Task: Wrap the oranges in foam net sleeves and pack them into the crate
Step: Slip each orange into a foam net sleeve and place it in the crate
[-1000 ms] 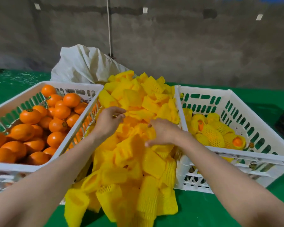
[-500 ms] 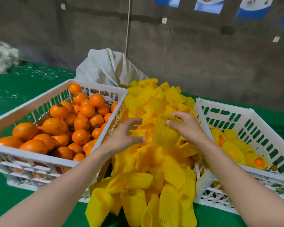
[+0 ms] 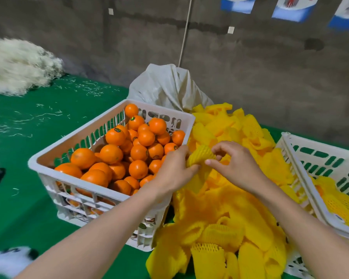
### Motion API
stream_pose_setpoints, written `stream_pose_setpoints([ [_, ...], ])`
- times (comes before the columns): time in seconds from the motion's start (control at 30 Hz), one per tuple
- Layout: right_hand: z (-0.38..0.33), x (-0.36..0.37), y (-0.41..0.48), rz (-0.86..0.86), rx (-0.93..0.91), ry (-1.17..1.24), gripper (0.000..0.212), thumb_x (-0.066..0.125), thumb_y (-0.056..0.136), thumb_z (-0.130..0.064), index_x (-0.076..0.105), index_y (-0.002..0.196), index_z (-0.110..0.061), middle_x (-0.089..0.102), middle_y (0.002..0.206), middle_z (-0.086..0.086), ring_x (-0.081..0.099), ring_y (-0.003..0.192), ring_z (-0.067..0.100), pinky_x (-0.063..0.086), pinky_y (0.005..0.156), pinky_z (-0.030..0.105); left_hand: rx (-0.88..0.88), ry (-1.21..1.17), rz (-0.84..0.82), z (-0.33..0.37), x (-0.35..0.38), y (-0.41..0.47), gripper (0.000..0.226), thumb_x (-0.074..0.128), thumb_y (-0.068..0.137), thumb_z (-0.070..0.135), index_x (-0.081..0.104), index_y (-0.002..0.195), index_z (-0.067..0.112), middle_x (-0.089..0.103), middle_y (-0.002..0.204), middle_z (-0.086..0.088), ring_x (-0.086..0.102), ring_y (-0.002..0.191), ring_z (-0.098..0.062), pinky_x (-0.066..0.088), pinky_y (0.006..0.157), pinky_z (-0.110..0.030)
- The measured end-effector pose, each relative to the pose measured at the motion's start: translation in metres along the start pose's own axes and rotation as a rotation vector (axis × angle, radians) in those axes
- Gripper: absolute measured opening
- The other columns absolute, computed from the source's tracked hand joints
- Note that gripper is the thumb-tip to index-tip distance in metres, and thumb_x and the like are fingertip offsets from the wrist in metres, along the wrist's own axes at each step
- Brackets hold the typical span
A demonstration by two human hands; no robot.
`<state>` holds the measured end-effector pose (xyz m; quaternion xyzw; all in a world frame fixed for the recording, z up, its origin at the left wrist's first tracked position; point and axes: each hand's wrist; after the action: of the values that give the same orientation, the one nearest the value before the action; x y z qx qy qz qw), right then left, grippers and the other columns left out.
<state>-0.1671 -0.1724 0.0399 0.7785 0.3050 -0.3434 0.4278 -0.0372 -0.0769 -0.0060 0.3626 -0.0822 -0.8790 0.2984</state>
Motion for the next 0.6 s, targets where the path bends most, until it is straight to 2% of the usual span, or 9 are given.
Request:
stream_pose_setpoints([
  [0.1, -0.012, 0.009, 0.015, 0.058, -0.075, -0.038, 0.011, 0.07, 0.08, -0.007, 0.062, 0.087, -0.001, 0.055, 0.08, 0.001, 0.052, 0.08, 0.022, 0.036, 0.075, 0.032, 0.028, -0.139, -0.04, -0.014, -0.026, 0.013, 0.037, 0.061, 0.089, 0.037, 0.053, 0.078, 0.003, 0.045, 0.066, -0.003, 0.041, 0.059, -0.01, 0.027, 0.053, -0.025],
  [0.17, -0.019, 0.012, 0.023, 0.101, -0.043, 0.011, 0.009, 0.064, 0.083, -0.004, 0.06, 0.091, -0.001, 0.054, 0.086, 0.0, 0.05, 0.085, 0.018, 0.034, 0.075, 0.03, -0.124, -0.466, -0.029, -0.024, -0.043, 0.025, 0.048, 0.04, 0.096, 0.045, 0.061, 0.078, 0.006, 0.054, 0.066, 0.001, 0.049, 0.059, -0.004, 0.039, 0.055, -0.017],
  [0.2, -0.021, 0.014, 0.026, 0.115, -0.019, 0.026, 0.009, 0.063, 0.084, -0.004, 0.06, 0.092, -0.001, 0.054, 0.088, -0.001, 0.049, 0.088, 0.018, 0.034, 0.077, 0.03, -0.227, -0.531, -0.002, -0.033, -0.047, 0.031, 0.051, 0.032, 0.099, 0.044, 0.064, 0.083, 0.008, 0.058, 0.069, 0.003, 0.054, 0.062, -0.004, 0.043, 0.059, -0.015],
  [0.27, -0.023, 0.016, 0.031, 0.123, 0.004, 0.023, 0.009, 0.062, 0.083, -0.001, 0.06, 0.091, 0.001, 0.055, 0.089, 0.002, 0.05, 0.093, 0.021, 0.034, 0.081, 0.03, -0.292, -0.326, -0.084, -0.055, -0.05, 0.041, 0.04, 0.038, 0.101, 0.033, 0.063, 0.092, 0.003, 0.056, 0.071, -0.002, 0.053, 0.062, -0.014, 0.044, 0.054, -0.019],
  [0.33, -0.024, 0.019, 0.033, 0.113, -0.006, -0.007, 0.007, 0.062, 0.082, 0.0, 0.06, 0.089, 0.001, 0.059, 0.093, 0.007, 0.051, 0.098, 0.025, 0.034, 0.084, 0.028, -0.255, 0.109, -0.446, -0.074, -0.042, 0.045, 0.026, 0.057, 0.094, 0.021, 0.059, 0.103, -0.002, 0.054, 0.075, -0.008, 0.05, 0.062, -0.02, 0.046, 0.054, -0.029],
  [0.4, -0.023, 0.021, 0.035, 0.117, -0.028, -0.058, 0.01, 0.066, 0.079, -0.001, 0.061, 0.087, 0.0, 0.059, 0.099, 0.012, 0.05, 0.1, 0.026, 0.032, 0.086, 0.024, -0.304, 0.42, -0.821, -0.082, -0.031, 0.04, 0.045, 0.07, 0.085, 0.027, 0.052, 0.121, 0.007, 0.059, 0.092, -0.01, 0.057, 0.072, -0.022, 0.053, 0.066, -0.036],
  [0.43, -0.022, 0.022, 0.036, 0.123, -0.03, -0.075, 0.011, 0.067, 0.078, -0.003, 0.062, 0.088, 0.0, 0.058, 0.101, 0.013, 0.049, 0.101, 0.025, 0.031, 0.086, 0.021, -0.33, 0.484, -0.945, -0.085, -0.026, 0.038, 0.059, 0.073, 0.081, 0.031, 0.046, 0.13, 0.011, 0.059, 0.107, -0.01, 0.06, 0.081, -0.024, 0.054, 0.069, -0.036],
  [0.5, -0.02, 0.024, 0.037, 0.14, -0.021, -0.075, 0.013, 0.069, 0.078, -0.006, 0.062, 0.089, -0.001, 0.055, 0.104, 0.011, 0.047, 0.101, 0.021, 0.029, 0.085, 0.015, -0.3, 0.537, -1.048, -0.09, -0.02, 0.034, 0.078, 0.077, 0.078, 0.032, 0.034, 0.141, 0.017, 0.052, 0.127, -0.008, 0.06, 0.097, -0.026, 0.053, 0.076, -0.035],
  [0.6, -0.018, 0.026, 0.036, 0.162, -0.01, -0.035, 0.012, 0.07, 0.077, -0.005, 0.062, 0.086, -0.002, 0.057, 0.103, 0.008, 0.047, 0.1, 0.018, 0.027, 0.084, 0.004, -0.207, 0.566, -1.049, -0.1, -0.015, 0.032, 0.084, 0.077, 0.078, 0.03, 0.027, 0.145, 0.019, 0.053, 0.128, -0.008, 0.059, 0.108, -0.027, 0.051, 0.09, -0.04],
])
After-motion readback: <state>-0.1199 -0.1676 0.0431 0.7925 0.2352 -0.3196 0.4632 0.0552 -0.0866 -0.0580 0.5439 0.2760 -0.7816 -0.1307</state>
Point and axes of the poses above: each hand's wrist, its own y-axis towards the middle knuckle, its own x-axis out of the palm, z = x × y
